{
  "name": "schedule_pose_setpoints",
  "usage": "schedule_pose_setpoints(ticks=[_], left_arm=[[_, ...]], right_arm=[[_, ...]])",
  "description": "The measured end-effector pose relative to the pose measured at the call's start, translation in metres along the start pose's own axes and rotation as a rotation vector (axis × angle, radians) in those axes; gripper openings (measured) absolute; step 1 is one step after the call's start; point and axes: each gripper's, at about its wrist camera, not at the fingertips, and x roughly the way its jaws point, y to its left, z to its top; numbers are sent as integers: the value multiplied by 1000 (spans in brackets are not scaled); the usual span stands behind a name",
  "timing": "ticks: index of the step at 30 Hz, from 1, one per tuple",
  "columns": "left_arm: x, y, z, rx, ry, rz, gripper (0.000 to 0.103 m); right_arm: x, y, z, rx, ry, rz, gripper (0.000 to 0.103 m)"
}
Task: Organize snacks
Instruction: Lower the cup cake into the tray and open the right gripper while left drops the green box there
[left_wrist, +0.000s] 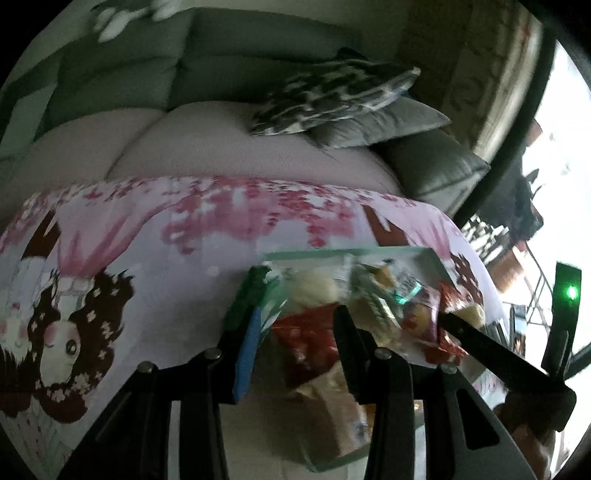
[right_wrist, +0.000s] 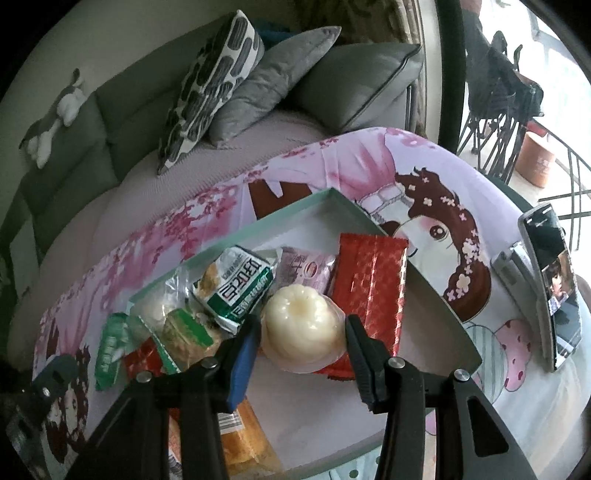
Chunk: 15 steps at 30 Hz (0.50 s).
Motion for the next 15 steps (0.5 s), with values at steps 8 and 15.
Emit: schedule_pose_setpoints(ticks=[8,15], left_arm=[[18,62,3,-161,61,10,42],[54,89,14,-259,104,-134,43]], right_arm=[[3,0,-2,4,19,-5,50],[5,2,-2,-4,29,-9,50]])
